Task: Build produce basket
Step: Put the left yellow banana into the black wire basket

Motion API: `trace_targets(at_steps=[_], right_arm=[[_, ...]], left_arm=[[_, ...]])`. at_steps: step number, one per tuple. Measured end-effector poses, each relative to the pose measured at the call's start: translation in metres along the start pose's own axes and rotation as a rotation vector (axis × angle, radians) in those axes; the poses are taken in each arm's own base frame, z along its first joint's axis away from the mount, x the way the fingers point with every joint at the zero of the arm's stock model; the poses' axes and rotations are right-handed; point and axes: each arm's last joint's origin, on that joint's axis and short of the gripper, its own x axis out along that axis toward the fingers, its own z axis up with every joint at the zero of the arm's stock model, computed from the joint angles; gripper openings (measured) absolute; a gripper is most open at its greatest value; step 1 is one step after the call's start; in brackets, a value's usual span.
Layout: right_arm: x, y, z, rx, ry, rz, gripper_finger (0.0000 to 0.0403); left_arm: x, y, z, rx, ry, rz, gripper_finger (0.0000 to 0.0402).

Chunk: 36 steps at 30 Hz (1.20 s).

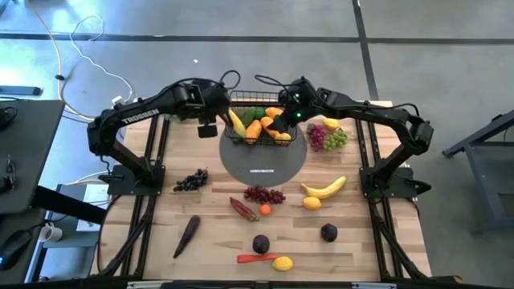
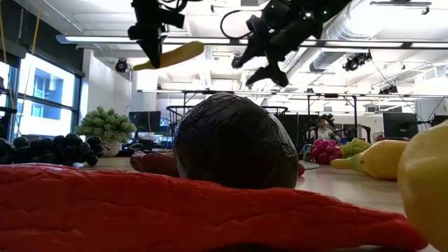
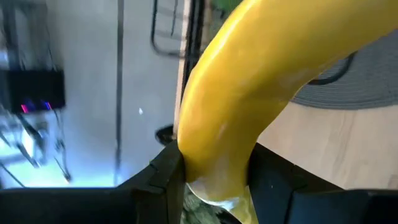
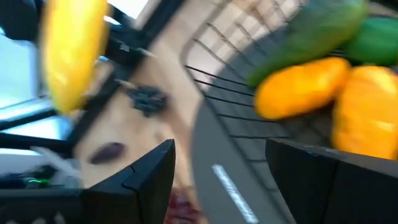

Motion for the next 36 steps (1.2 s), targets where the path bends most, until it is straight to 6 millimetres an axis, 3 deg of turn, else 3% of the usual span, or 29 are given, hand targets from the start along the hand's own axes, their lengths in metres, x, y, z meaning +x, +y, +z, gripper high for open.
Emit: trace_targets(at_steps=[6,20,30,36], right_arm=[[0.0,0.009,0.007,0.097,-0.025,0.133,0.0232],[0.002,0.046,0.015,0.094,-0.133,0.391,0.0245],[0.009,0.065,0.005,0.139,-0.144,0.387,0.0245],[0.013,0.064,0.0,0.166,-0.154,0.313,0.0245]], left_arm=[[-0.011,-0.016,0.013,0.165,-0.081,0.032,0.0126],[-0.032,-0.043,0.034,0.427,-0.255,0.09,0.0127],[-0.033,-0.054,0.049,0.517,-0.276,0.202,0.0127],[-0.033,-0.054,0.056,0.531,-0.284,0.272,0.0127]])
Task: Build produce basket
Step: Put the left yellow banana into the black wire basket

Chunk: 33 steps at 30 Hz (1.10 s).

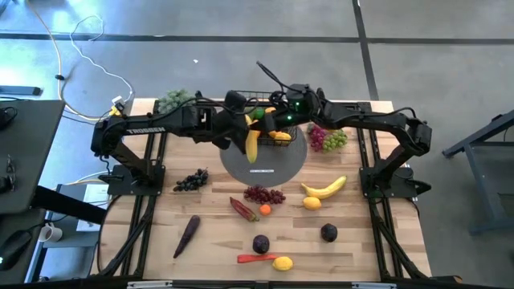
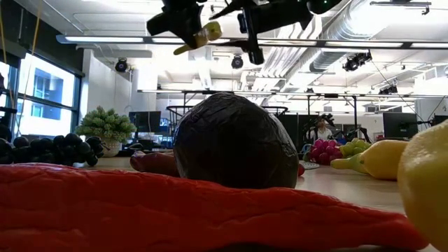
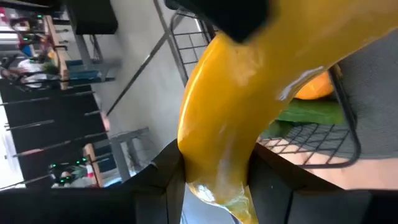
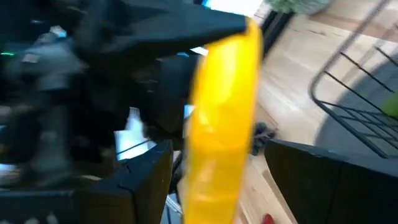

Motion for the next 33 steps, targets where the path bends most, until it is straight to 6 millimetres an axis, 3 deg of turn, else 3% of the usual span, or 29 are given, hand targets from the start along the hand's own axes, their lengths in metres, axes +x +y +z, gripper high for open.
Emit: trace_targets(at_steps=[9,18,22,33], right_arm=[[0.0,-0.0016,-0.0006,-0.016,-0.005,-0.025,0.0239],[-0.0015,-0.0004,0.0013,-0.011,-0.001,-0.007,0.0123],[-0.0017,-0.0009,0.0017,-0.01,0.0,-0.007,0.0116],[-0.0012,-0.0055,-0.0003,0.044,-0.003,-0.059,0.0116]], left_arm=[[0.0,0.0048,0.0032,0.021,-0.023,0.044,0.0127],[0.0,0.0085,0.0061,0.013,-0.049,0.078,0.0127],[0.0001,0.0086,0.006,-0.004,-0.05,0.077,0.0132],[-0.0003,0.009,0.0069,-0.183,-0.068,0.073,0.0227]])
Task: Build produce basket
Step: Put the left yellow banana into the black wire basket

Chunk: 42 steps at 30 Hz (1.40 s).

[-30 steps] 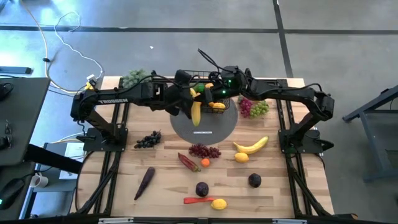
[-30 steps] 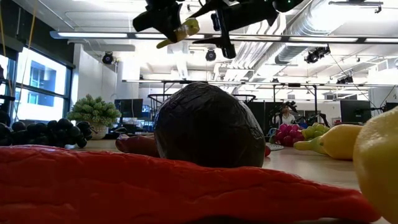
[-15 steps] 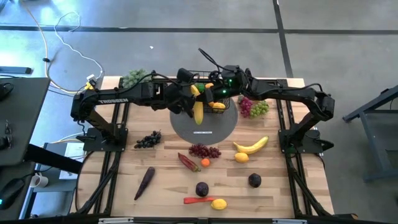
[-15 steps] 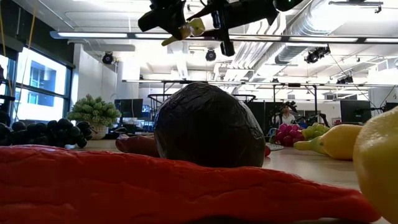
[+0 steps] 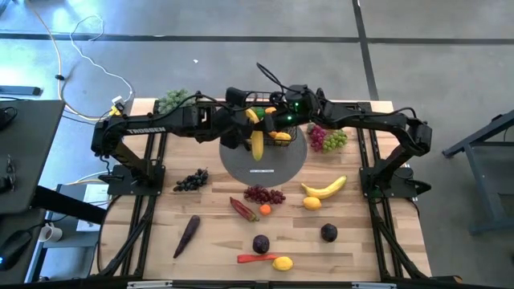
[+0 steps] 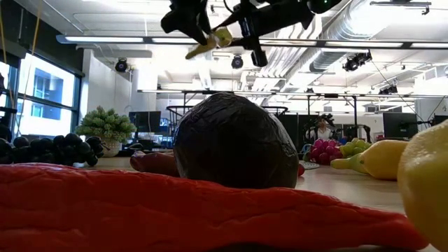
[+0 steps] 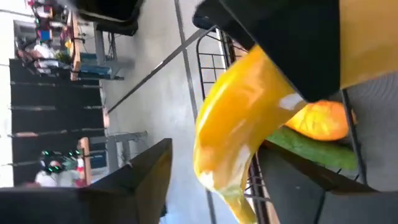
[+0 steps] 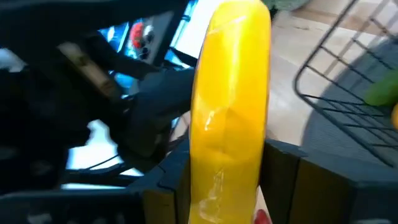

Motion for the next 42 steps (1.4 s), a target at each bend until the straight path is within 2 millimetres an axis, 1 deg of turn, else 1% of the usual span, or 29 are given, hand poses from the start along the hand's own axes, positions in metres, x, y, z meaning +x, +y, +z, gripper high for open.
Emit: trace_targets(at_steps=[3,6,10,13,16,20,24,28,33,35,38,42], right_arm=[[0.0,-0.005,-0.002,0.017,-0.01,-0.06,0.0116],[0.0,-0.01,-0.002,0.03,-0.033,-0.123,0.0116],[-0.003,-0.019,0.001,0.012,-0.08,-0.224,0.0116],[-0.006,-0.024,0.006,-0.007,-0.12,-0.268,0.0116],[-0.01,-0.029,0.012,-0.038,-0.155,-0.31,0.0116],[-0.016,-0.037,0.022,-0.075,-0.207,-0.367,0.0116],[-0.023,-0.044,0.032,-0.112,-0.25,-0.416,0.0116],[-0.03,-0.052,0.041,-0.139,-0.285,-0.454,0.0116],[-0.038,-0.058,0.054,-0.175,-0.334,-0.463,0.0116],[-0.041,-0.058,0.059,-0.198,-0.363,-0.455,0.0116],[-0.045,-0.058,0.068,-0.219,-0.42,-0.431,0.0116],[-0.051,-0.055,0.079,-0.304,-0.494,-0.394,0.0116]], left_arm=[[0.0,0.001,0.0,-0.052,0.018,0.024,0.0253],[-0.001,0.002,-0.002,-0.085,0.048,0.054,0.0265],[-0.001,0.003,-0.003,-0.129,0.071,0.078,0.0268],[-0.001,0.002,-0.003,-0.19,0.07,0.078,0.0268],[-0.001,0.002,-0.003,-0.24,0.07,0.081,0.0268],[-0.002,0.002,-0.005,-0.241,0.089,0.087,0.0268],[-0.002,0.005,-0.008,-0.314,0.097,0.105,0.0268],[-0.005,0.015,-0.018,-0.385,0.1,0.118,0.0268],[-0.005,0.029,-0.037,-0.487,0.079,0.074,0.0268],[-0.007,0.036,-0.048,-0.531,0.07,0.041,0.0268],[-0.008,0.043,-0.06,-0.589,0.041,-0.004,0.0268],[-0.007,0.051,-0.074,-0.636,0.017,-0.053,0.0268]])
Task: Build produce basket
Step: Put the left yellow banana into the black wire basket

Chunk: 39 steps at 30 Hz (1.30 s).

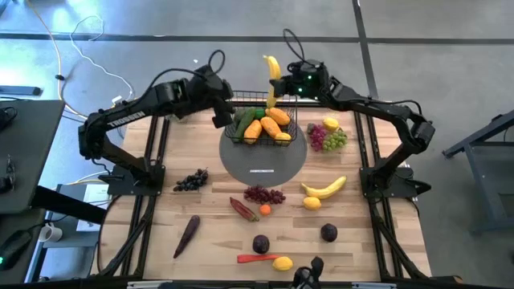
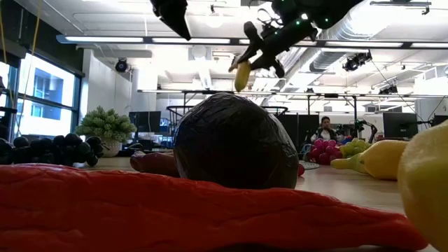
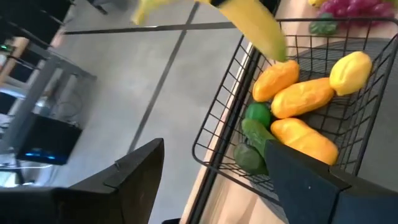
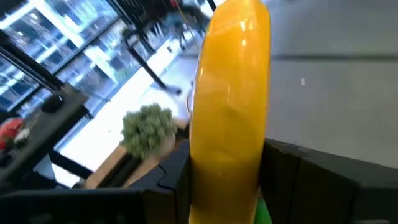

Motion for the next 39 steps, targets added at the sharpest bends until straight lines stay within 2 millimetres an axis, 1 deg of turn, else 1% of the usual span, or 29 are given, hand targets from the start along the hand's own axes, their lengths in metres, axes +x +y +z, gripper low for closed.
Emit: trace_targets(at_steps=[5,10,14,16,20,23,29,35,39], right_arm=[[-0.001,-0.003,0.013,-0.076,-0.086,0.054,0.0116],[-0.002,-0.008,0.022,-0.18,-0.122,0.097,0.0116],[-0.004,-0.019,0.029,-0.192,-0.112,0.127,0.0116],[-0.005,-0.025,0.032,-0.225,-0.1,0.158,0.0116],[-0.008,-0.035,0.037,-0.301,-0.049,0.27,0.0116],[-0.01,-0.042,0.033,-0.359,0.042,0.349,0.0116],[-0.008,-0.053,0.015,-0.367,0.223,0.327,0.0116],[0.001,-0.059,0.004,-0.347,0.288,0.313,0.0116],[0.01,-0.062,-0.007,-0.318,0.346,0.303,0.0116]], left_arm=[[0.006,0.014,-0.006,-0.036,0.005,-0.029,0.0268],[0.009,0.023,-0.01,-0.06,0.019,-0.02,0.0268],[0.012,0.029,-0.013,-0.074,0.031,-0.005,0.0268],[0.013,0.032,-0.014,-0.074,0.036,0.002,0.0268],[0.014,0.037,-0.017,-0.086,0.046,0.014,0.0268],[0.015,0.04,-0.018,-0.103,0.053,0.023,0.0268],[0.017,0.046,-0.021,-0.142,0.069,0.052,0.0268],[0.019,0.051,-0.024,-0.155,0.08,0.066,0.0268],[0.02,0.054,-0.026,-0.162,0.086,0.073,0.0268]])
